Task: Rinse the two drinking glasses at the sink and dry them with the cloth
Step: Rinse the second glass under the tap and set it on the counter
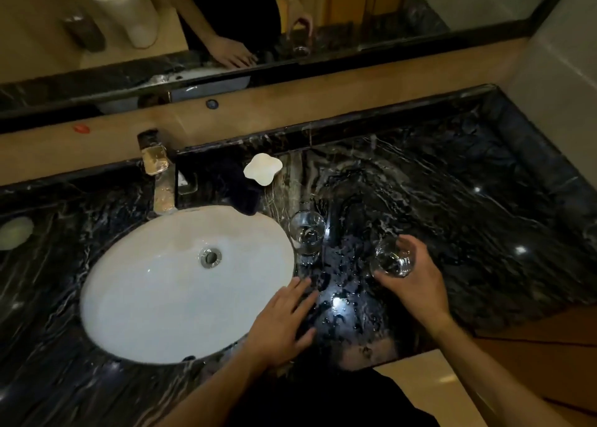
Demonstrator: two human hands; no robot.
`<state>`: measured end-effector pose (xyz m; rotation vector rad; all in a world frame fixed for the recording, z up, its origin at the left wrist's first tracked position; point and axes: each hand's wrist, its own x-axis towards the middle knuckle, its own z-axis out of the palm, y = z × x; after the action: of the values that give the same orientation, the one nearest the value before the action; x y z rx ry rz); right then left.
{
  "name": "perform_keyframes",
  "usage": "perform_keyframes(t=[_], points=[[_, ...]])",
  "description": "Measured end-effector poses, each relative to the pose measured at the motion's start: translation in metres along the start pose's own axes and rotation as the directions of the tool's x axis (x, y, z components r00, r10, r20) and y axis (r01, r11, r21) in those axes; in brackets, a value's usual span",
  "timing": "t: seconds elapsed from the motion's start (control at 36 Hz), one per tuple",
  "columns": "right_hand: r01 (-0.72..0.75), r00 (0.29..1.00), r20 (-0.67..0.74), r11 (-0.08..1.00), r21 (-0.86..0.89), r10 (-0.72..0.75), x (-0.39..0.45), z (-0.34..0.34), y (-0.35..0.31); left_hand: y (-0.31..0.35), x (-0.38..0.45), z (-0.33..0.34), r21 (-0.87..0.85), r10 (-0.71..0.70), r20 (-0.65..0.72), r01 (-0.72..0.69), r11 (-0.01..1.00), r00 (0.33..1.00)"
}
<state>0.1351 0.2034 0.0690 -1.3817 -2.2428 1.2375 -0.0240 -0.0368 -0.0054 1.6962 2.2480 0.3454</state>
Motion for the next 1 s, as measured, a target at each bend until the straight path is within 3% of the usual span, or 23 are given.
perform_keyframes(t=[0.14, 0.36, 0.42, 0.5, 0.58, 0.64, 0.78, 0.89, 1.0], points=[[0.012, 0.999, 0.037, 1.0, 0.015, -0.013, 0.02, -0.012, 0.01, 0.012, -0.002, 0.005, 0.007, -0.092, 0.051, 0.091, 0.996, 0.995], [0.05, 0.995, 0.086, 0.998, -0.034, -0.046, 0.029, -0.02, 0.013, 0.015, -0.002, 0.004, 0.001, -0.081, 0.017, 0.081, 0.997, 0.997], [0.11, 0.993, 0.054, 0.988, -0.106, -0.105, 0.023, -0.021, 0.007, 0.012, -0.003, 0.001, -0.015, -0.059, 0.0, 0.059, 0.998, 0.998], [0.294, 0.953, -0.019, 0.938, -0.183, -0.303, 0.01, -0.016, -0.01, 0.004, -0.006, -0.004, -0.029, -0.023, -0.004, 0.023, 0.999, 1.0], [0.408, 0.911, 0.015, 0.899, -0.159, -0.411, -0.002, -0.001, -0.032, -0.005, -0.01, -0.009, -0.04, 0.013, -0.007, -0.013, 0.999, 1.0], [0.371, 0.927, 0.088, 0.926, -0.066, -0.365, -0.006, 0.011, -0.053, -0.008, -0.011, -0.013, -0.043, 0.026, -0.027, -0.028, 0.999, 0.999], [0.105, 0.933, 0.315, 0.97, 0.221, -0.173, 0.012, 0.05, -0.084, -0.01, -0.006, -0.027, -0.068, -0.052, -0.091, 0.045, 0.997, 0.994], [-0.02, 0.935, 0.344, 0.955, 0.294, -0.086, 0.033, 0.082, -0.087, -0.015, 0.0, -0.042, -0.127, -0.209, -0.045, 0.202, 0.971, 0.977], [-0.055, 0.935, 0.35, 0.946, 0.321, -0.064, 0.043, 0.097, -0.085, -0.033, 0.013, -0.057, -0.144, -0.344, -0.009, 0.339, 0.93, 0.939]])
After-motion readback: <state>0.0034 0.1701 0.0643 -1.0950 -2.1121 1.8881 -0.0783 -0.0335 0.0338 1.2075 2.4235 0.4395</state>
